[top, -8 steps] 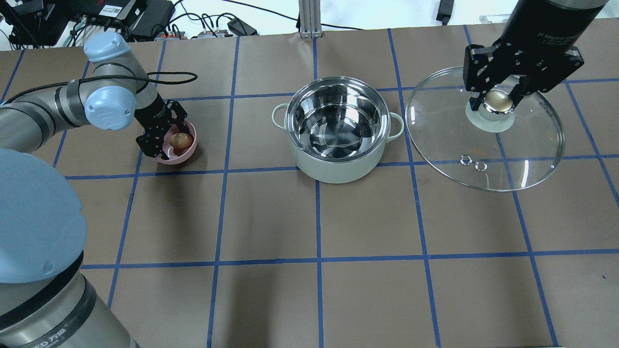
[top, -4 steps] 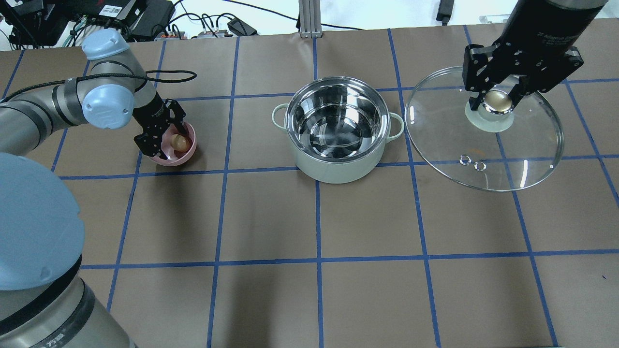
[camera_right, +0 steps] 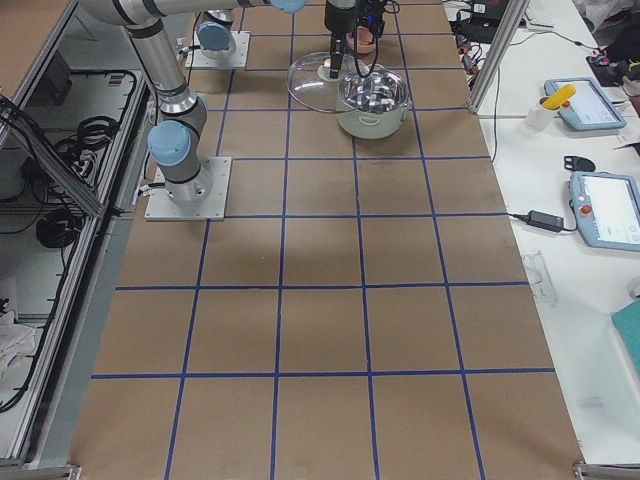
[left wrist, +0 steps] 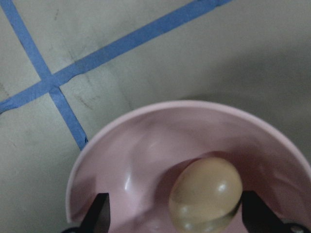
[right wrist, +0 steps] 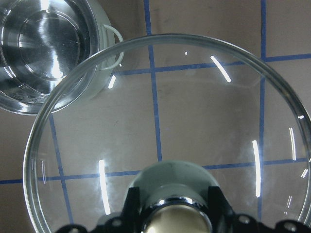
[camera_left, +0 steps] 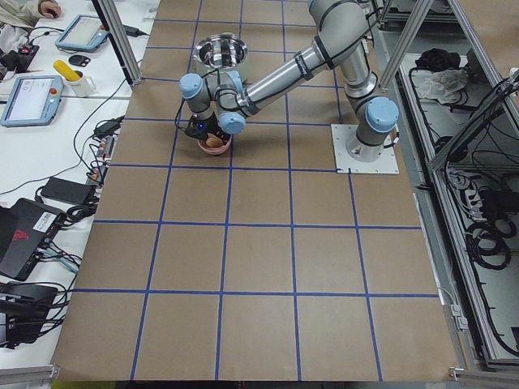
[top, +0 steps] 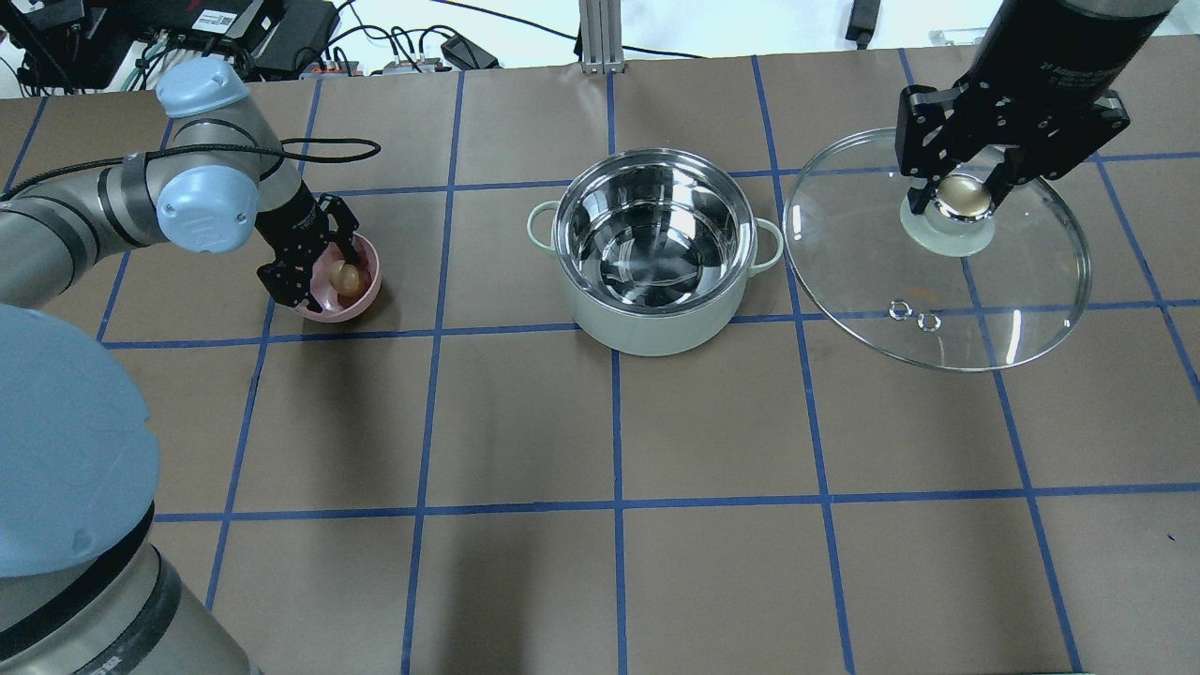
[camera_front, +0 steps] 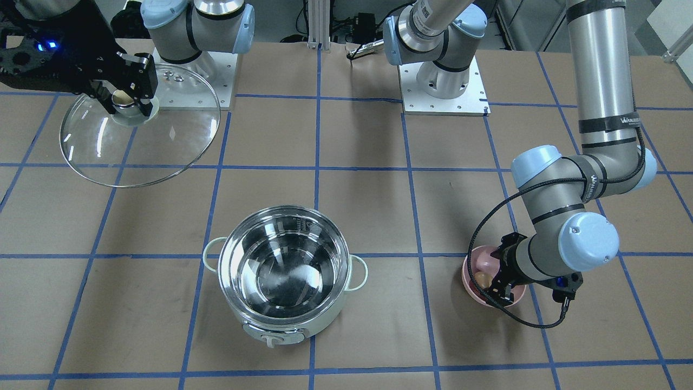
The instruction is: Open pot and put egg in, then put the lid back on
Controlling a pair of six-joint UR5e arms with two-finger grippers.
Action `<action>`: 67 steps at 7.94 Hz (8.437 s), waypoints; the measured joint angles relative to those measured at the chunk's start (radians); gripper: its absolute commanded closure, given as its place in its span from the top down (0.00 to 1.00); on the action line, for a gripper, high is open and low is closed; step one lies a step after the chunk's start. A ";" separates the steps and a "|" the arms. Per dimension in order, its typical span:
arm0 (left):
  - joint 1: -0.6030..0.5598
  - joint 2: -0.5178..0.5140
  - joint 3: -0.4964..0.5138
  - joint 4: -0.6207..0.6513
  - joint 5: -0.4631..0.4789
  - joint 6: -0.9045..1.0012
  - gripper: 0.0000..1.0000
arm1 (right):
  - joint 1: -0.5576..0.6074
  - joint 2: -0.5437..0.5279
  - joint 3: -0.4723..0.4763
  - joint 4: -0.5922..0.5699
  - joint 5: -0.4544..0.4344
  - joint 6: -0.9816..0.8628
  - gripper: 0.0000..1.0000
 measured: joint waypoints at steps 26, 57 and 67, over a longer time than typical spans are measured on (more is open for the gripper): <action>-0.089 0.239 0.065 -0.192 -0.019 0.048 0.13 | 0.000 0.000 0.000 -0.005 0.008 0.003 0.39; -0.130 0.588 0.156 -0.447 -0.012 0.701 1.00 | 0.320 0.463 -0.127 -0.477 0.027 0.392 0.43; -0.197 0.563 0.150 -0.417 -0.025 0.822 1.00 | 0.322 0.502 -0.115 -0.470 0.050 0.378 0.43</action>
